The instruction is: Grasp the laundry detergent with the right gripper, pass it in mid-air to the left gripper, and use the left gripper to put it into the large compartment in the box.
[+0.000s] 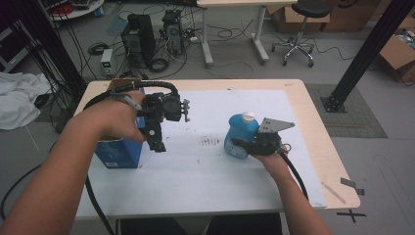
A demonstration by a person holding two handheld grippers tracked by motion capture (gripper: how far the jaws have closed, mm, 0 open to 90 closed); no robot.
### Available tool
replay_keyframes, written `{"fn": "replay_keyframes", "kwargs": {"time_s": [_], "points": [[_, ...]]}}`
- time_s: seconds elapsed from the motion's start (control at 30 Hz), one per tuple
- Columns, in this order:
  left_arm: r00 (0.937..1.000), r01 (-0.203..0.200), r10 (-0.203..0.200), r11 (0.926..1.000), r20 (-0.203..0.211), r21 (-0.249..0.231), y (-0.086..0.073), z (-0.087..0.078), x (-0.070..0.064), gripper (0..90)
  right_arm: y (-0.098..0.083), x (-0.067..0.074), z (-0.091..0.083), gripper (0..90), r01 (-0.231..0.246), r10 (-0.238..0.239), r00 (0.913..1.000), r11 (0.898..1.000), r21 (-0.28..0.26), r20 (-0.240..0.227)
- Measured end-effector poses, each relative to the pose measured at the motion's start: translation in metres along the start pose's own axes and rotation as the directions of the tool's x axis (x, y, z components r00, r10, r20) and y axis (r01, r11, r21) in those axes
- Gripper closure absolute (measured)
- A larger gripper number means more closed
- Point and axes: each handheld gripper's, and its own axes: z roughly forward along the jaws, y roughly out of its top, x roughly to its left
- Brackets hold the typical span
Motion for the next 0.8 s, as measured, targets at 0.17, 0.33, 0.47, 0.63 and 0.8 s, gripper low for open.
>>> {"fn": "replay_keyframes", "kwargs": {"time_s": [0.17, 0.33, 0.47, 0.63, 0.8], "points": [[1.0, -0.005, 0.005, 1.0, -0.002, 0.0, 0.001, -0.002, 0.0, 0.1, 0.015, 0.003, -0.001, 47.8, 0.046, -0.044, 0.9969, 0.998, 0.033, -0.065], [0.9999, -0.01, 0.01, 0.9999, -0.004, -0.004, 0.003, -0.004, 0.0, 0.1, 0.025, 0.006, -0.001, 47.8, 0.074, -0.068, 0.9895, 0.996, 0.042, -0.127], [0.9998, -0.02, 0.02, 0.9997, 0.004, -0.016, 0.005, -0.005, -0.001, 0.1, 0.035, 0.01, 0.0, 47.7, 0.107, -0.095, 0.975, 0.993, 0.05, -0.201], [0.9994, -0.034, 0.034, 0.9994, 0.004, -0.011, 0.01, -0.007, -0.005, 0.1, 0.044, 0.019, 0.002, 47.7, 0.157, -0.13, 0.9503, 0.985, 0.076, -0.283], [0.999, -0.043, 0.043, 0.999, 0.009, -0.008, 0.014, -0.006, -0.006, 0.1, 0.049, 0.027, 0.004, 47.7, 0.177, -0.143, 0.9293, 0.982, 0.071, -0.341]]}}
